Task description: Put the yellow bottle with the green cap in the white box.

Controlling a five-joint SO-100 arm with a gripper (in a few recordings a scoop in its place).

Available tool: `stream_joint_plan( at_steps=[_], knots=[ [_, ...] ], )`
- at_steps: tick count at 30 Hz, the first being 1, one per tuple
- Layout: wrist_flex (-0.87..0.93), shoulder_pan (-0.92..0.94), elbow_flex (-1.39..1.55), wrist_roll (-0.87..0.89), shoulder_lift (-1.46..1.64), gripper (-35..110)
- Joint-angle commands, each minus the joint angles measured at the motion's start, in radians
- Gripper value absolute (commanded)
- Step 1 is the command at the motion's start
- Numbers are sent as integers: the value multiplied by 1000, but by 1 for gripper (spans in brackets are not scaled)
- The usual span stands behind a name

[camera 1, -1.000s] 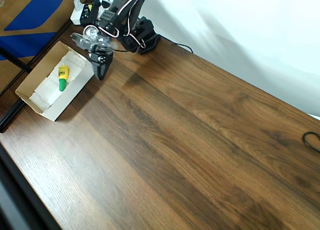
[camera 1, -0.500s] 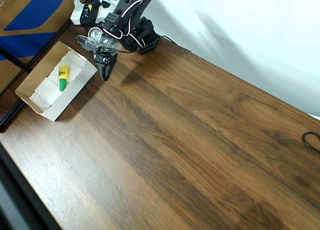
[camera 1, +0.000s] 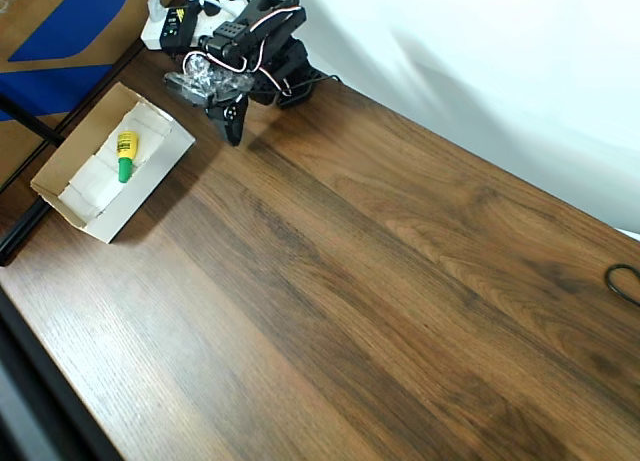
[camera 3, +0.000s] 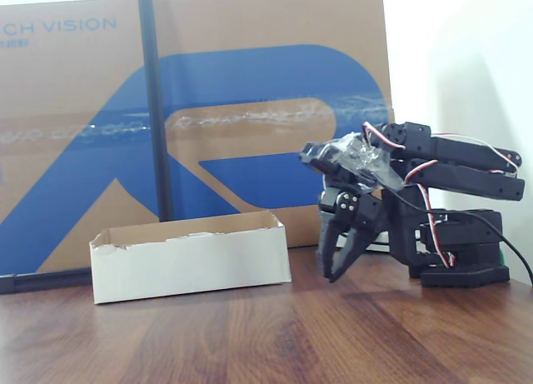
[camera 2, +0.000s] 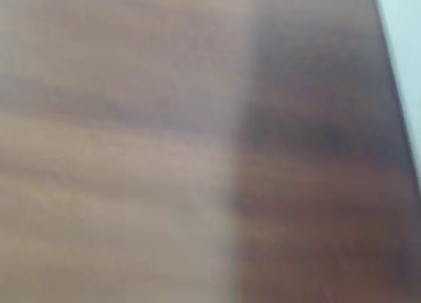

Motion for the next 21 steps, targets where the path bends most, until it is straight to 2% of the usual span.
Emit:
stream_joint_plan(
  at_steps=[1, 7, 21],
  knots=[
    [87, 3, -17, -20, 52, 0],
    [201, 11, -14, 11, 153, 0],
    [207, 11, -15, 11, 153, 0]
  ],
)
